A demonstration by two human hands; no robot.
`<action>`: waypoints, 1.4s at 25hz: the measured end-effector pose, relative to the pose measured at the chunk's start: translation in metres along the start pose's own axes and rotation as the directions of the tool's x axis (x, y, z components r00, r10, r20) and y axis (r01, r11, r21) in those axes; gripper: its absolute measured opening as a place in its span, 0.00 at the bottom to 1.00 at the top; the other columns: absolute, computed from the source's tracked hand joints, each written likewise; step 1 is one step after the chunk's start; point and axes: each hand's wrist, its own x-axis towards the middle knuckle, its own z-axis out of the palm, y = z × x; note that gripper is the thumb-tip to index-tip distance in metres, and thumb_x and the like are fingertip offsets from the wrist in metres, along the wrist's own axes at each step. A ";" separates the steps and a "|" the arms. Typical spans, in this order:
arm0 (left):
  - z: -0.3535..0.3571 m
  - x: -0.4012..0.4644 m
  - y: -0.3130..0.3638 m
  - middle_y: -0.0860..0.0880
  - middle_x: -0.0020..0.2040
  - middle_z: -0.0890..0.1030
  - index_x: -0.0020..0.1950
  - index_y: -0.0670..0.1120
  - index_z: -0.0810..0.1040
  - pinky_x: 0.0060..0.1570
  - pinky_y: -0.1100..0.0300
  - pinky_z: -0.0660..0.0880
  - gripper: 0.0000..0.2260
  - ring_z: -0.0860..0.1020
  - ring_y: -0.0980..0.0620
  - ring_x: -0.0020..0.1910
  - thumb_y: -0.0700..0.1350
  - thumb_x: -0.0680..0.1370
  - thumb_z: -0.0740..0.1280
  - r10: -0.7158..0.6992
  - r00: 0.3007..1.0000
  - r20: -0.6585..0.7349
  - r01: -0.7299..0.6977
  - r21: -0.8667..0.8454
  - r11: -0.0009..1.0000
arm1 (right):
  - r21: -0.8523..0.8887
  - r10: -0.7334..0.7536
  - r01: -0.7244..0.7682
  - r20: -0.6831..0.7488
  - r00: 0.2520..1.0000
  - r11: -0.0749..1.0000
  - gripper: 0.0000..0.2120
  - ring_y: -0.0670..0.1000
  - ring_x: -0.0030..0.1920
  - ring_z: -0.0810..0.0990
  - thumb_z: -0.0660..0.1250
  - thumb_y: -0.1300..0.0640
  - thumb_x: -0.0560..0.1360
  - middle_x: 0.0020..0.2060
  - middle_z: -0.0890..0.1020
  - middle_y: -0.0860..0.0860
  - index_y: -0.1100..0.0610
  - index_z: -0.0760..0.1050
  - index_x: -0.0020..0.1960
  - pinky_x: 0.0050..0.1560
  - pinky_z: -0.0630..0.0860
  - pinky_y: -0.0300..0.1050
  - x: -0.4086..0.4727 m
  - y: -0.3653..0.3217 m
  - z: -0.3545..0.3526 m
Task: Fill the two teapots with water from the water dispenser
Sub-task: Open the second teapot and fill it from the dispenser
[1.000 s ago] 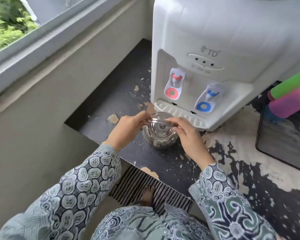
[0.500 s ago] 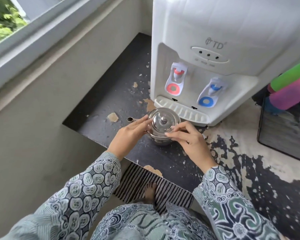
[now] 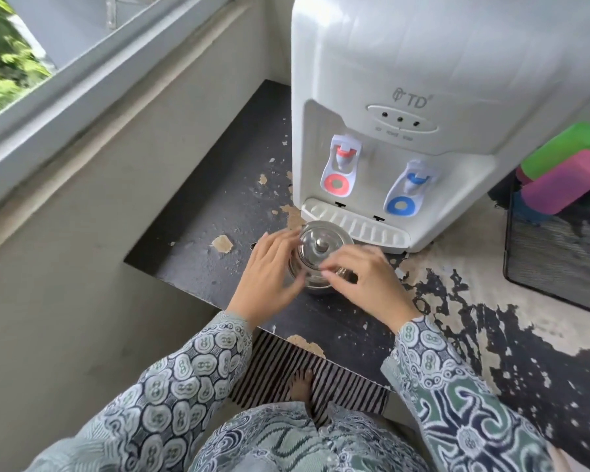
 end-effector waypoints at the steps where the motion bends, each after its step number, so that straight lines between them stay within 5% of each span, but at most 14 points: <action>1: -0.001 0.008 0.005 0.49 0.73 0.64 0.68 0.46 0.64 0.74 0.50 0.50 0.27 0.57 0.53 0.73 0.57 0.73 0.61 -0.049 0.998 0.048 0.050 -0.004 0.999 | -0.044 -0.008 0.006 -0.045 0.999 0.999 0.12 0.47 0.49 0.77 0.62 0.48 0.72 0.47 0.82 0.48 0.54 0.77 0.49 0.59 0.68 0.48 0.010 -0.004 -0.001; 4: 0.008 0.028 0.016 0.49 0.76 0.54 0.74 0.45 0.52 0.74 0.50 0.41 0.43 0.47 0.52 0.76 0.65 0.68 0.65 -0.206 0.962 0.179 0.198 0.058 0.978 | -0.256 0.098 -0.102 -0.029 0.995 0.961 0.15 0.51 0.51 0.72 0.61 0.45 0.73 0.49 0.75 0.51 0.55 0.68 0.51 0.52 0.71 0.49 0.041 -0.005 0.001; 8: 0.022 0.034 0.017 0.50 0.76 0.56 0.74 0.46 0.52 0.73 0.46 0.46 0.42 0.55 0.50 0.75 0.63 0.69 0.66 -0.283 0.943 0.174 0.266 0.112 0.957 | -0.463 0.214 -0.121 0.153 0.965 0.878 0.20 0.57 0.56 0.70 0.57 0.43 0.74 0.55 0.74 0.54 0.56 0.67 0.57 0.52 0.71 0.55 0.056 0.001 0.013; 16: 0.026 0.029 0.015 0.50 0.75 0.59 0.74 0.45 0.55 0.73 0.49 0.49 0.43 0.60 0.51 0.73 0.66 0.67 0.66 -0.237 0.966 0.104 0.220 0.153 0.963 | -0.419 0.150 -0.086 0.123 0.981 0.904 0.17 0.59 0.48 0.79 0.55 0.50 0.76 0.47 0.81 0.58 0.61 0.76 0.48 0.46 0.71 0.50 0.063 -0.005 0.015; 23: 0.030 0.031 0.011 0.49 0.75 0.60 0.74 0.45 0.56 0.73 0.50 0.53 0.42 0.61 0.50 0.73 0.69 0.67 0.55 -0.221 0.971 0.087 0.199 0.209 0.957 | -0.384 0.172 -0.115 0.118 0.978 0.916 0.18 0.62 0.46 0.79 0.55 0.50 0.76 0.43 0.82 0.60 0.60 0.78 0.43 0.45 0.71 0.50 0.068 0.000 0.014; 29: 0.028 0.033 0.011 0.49 0.74 0.62 0.72 0.44 0.58 0.73 0.50 0.55 0.40 0.63 0.49 0.72 0.66 0.69 0.63 -0.214 0.974 0.077 0.198 0.177 0.964 | -0.346 0.213 -0.170 0.089 0.973 0.923 0.17 0.62 0.42 0.78 0.55 0.50 0.75 0.39 0.82 0.61 0.59 0.78 0.39 0.41 0.67 0.47 0.071 0.002 0.014; 35: 0.024 0.033 0.011 0.47 0.72 0.66 0.74 0.44 0.51 0.72 0.48 0.57 0.45 0.67 0.47 0.69 0.65 0.68 0.66 -0.216 0.971 0.106 0.205 0.104 0.973 | -0.031 0.191 -0.192 -0.039 0.981 0.981 0.15 0.53 0.33 0.70 0.62 0.49 0.74 0.29 0.70 0.48 0.56 0.66 0.33 0.33 0.65 0.46 0.056 0.011 0.015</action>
